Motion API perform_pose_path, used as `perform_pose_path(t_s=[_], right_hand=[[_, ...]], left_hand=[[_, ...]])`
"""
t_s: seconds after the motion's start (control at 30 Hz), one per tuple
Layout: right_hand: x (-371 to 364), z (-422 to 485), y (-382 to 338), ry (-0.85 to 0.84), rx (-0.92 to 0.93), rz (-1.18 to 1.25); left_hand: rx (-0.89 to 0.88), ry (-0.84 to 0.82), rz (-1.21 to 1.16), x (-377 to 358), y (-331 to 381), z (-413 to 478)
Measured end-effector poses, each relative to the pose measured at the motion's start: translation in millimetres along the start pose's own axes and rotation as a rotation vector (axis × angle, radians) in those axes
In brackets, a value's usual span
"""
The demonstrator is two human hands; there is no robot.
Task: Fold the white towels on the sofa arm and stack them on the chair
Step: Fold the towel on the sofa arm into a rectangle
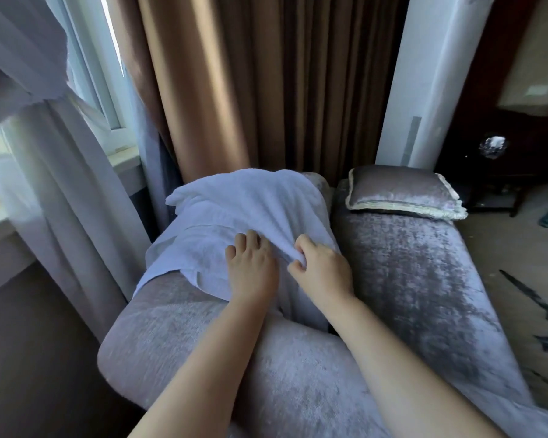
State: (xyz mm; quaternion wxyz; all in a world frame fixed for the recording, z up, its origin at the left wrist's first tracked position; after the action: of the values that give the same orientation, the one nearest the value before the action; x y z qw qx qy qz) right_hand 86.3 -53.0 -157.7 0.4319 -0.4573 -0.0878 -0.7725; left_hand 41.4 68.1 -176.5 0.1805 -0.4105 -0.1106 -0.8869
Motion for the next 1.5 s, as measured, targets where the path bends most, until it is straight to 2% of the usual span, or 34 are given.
perform_pose_path(t_s=[0.07, 0.13, 0.23, 0.3, 0.37, 0.43, 0.53, 0.6, 0.67, 0.8, 1.03, 1.33, 1.5], right_hand=[[11, -23, -14, 0.091, 0.126, -0.040], [15, -42, -17, 0.123, 0.206, -0.085], [18, -59, -5, 0.093, 0.210, -0.152], [16, -65, -2, 0.016, 0.216, -0.166], [16, -69, -5, -0.052, 0.204, -0.136], [18, -71, -3, -0.082, 0.193, -0.063], [19, -70, 2, -0.149, 0.146, 0.117], [15, -64, 9, -0.147, 0.052, 0.219], [8, -53, 17, -0.111, -0.040, 0.176], [-15, -21, 30, -0.171, -0.182, 0.122], [-54, 17, 40, -0.309, -0.324, 0.263], [-49, 6, 41, -0.307, -0.248, 0.493], [9, -8, 28, -0.216, -0.139, 0.424]], left_hand=[[0.010, -0.007, -0.089, 10, 0, -3], [0.108, -0.003, -0.192, 19, -8, -8], [0.243, 0.065, -0.260, 44, -21, -15], [0.147, 0.117, -0.186, 52, -19, -18], [-0.107, 0.137, -0.087, 50, -8, -20], [-0.242, 0.114, -0.070, 46, -5, -25], [-0.256, 0.028, -0.132, 45, -11, -32], [-0.280, -0.039, -0.134, 42, -12, -39], [-0.305, -0.078, -0.132, 37, -13, -42], [-0.358, -0.072, -0.112, 27, -10, -41], [-0.240, -0.087, -0.136, 23, -13, -37], [-0.207, -0.099, -0.230, 26, -15, -37], [-0.059, -0.146, -0.411, 49, -28, -20]])
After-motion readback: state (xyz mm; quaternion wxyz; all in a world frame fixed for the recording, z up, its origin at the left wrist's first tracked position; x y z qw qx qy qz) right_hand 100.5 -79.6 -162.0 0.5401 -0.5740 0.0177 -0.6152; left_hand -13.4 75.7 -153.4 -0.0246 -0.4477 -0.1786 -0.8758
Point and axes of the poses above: each hand's wrist, its own z-axis towards the middle knuckle, its own x-axis out of the back of the hand, y = z × x, the point moved 5 cm from there along z, towards the middle knuckle, and after that the axes turned 7 degrees about -y, right-handed, at the moved point
